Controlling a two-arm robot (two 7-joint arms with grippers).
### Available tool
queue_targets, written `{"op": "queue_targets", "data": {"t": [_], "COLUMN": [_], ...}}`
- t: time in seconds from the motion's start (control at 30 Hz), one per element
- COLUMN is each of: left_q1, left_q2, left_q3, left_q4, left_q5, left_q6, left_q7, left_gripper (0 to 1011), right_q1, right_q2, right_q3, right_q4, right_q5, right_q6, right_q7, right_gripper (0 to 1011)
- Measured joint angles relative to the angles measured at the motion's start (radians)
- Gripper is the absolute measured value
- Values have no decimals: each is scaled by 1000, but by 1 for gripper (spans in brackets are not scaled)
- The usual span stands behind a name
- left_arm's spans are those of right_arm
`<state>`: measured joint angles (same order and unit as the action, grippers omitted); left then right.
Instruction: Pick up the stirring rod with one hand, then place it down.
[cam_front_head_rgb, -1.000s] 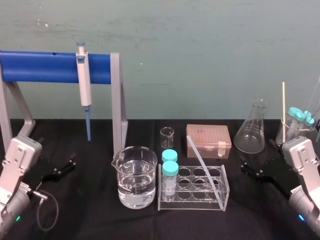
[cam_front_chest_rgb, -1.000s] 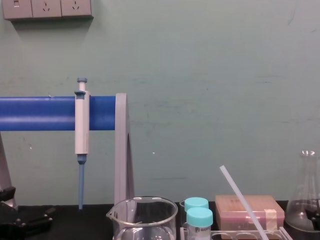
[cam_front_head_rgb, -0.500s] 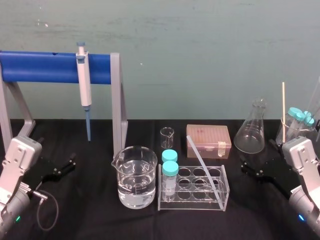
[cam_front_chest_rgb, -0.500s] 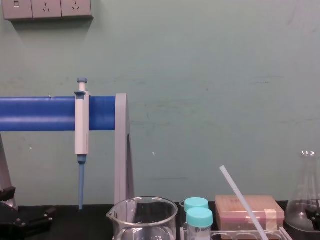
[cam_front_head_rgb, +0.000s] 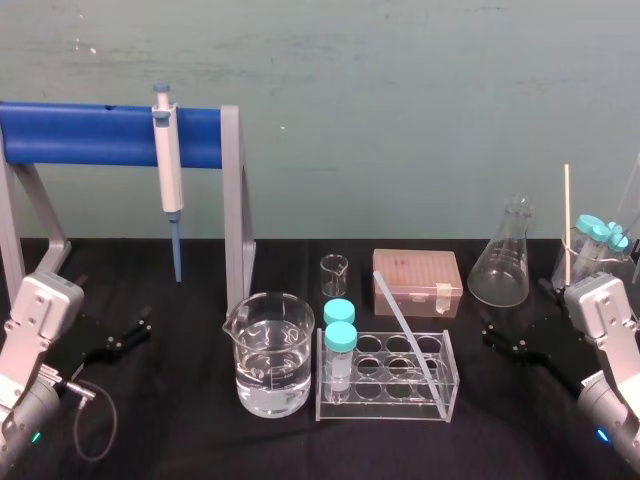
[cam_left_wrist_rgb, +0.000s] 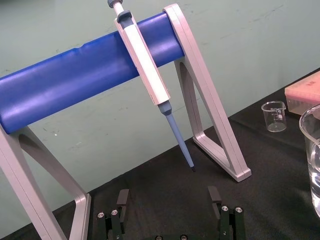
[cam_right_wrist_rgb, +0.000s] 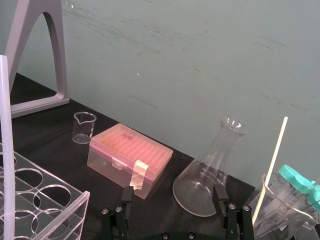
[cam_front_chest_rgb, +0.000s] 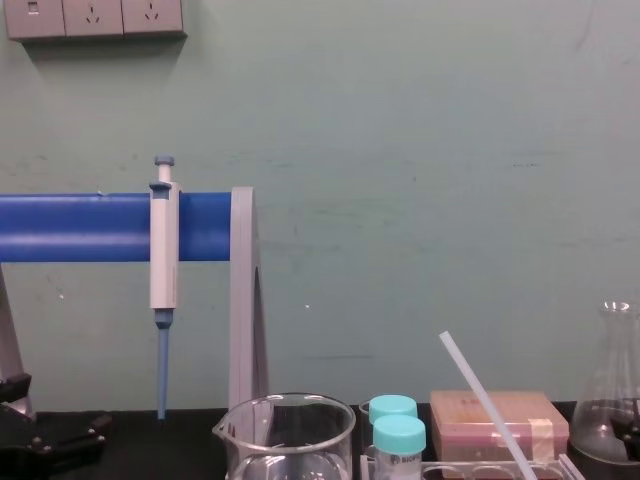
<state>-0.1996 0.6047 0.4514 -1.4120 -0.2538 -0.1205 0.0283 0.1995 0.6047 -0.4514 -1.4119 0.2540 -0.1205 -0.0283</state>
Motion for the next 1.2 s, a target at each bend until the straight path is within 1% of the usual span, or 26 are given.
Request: {"op": "queue_targets", "data": {"t": [0.17,0.27,0.37,0.4,0.43,0.47,0.5,0.6,0.63,0.7,0.73,0.87,0.93,1.0,1.03,1.07,1.1,1.17,1.2], "left_q1": [0,0,0,0,0,0,0,0,0,0,0,0,0,0,0,0,0,0,0], "left_q2": [0,0,0,0,0,0,0,0,0,0,0,0,0,0,0,0,0,0,0], "left_q3": [0,0,0,0,0,0,0,0,0,0,0,0,0,0,0,0,0,0,0], "left_q4": [0,0,0,0,0,0,0,0,0,0,0,0,0,0,0,0,0,0,0], "left_q5": [0,0,0,0,0,0,0,0,0,0,0,0,0,0,0,0,0,0,0], "left_q6": [0,0,0,0,0,0,0,0,0,0,0,0,0,0,0,0,0,0,0], "left_q7": [0,0,0,0,0,0,0,0,0,0,0,0,0,0,0,0,0,0,0], "left_gripper": [1000,1000,1000,1000,1000,1000,1000,1000,1000,1000,1000,1000,1000,1000,1000,1000,1000,1000,1000], "right_q1": [0,-5,-14,-14,-18,-20,-25,-30,-33,-36,-37,-36,-33,-26,-19,-19,-10,-2,7], "right_q2": [0,3,7,7,9,9,11,13,14,15,16,15,13,8,3,3,-2,-8,-13], "right_q3": [0,2,7,7,9,9,10,9,9,8,7,4,2,1,0,0,-1,-3,-5], "right_q4": [0,-1,-9,-9,-14,-16,-22,-30,-34,-40,-44,-51,-51,-49,-43,-43,-35,-29,-21], "right_q5": [0,-16,-37,-37,-44,-47,-57,-75,-86,-98,-107,-125,-124,-110,-92,-92,-67,-45,-14], "right_q6": [0,-29,-97,-97,-123,-133,-163,-207,-237,-265,-289,-333,-344,-354,-357,-357,-357,-357,-352], "right_q7": [0,5,29,29,37,40,48,60,68,76,84,107,122,149,172,172,198,224,258], "right_gripper": [1002,1002,1002,1002,1002,1002,1002,1002,1002,1002,1002,1002,1002,1002,1002,1002,1002,1002,1002]}}
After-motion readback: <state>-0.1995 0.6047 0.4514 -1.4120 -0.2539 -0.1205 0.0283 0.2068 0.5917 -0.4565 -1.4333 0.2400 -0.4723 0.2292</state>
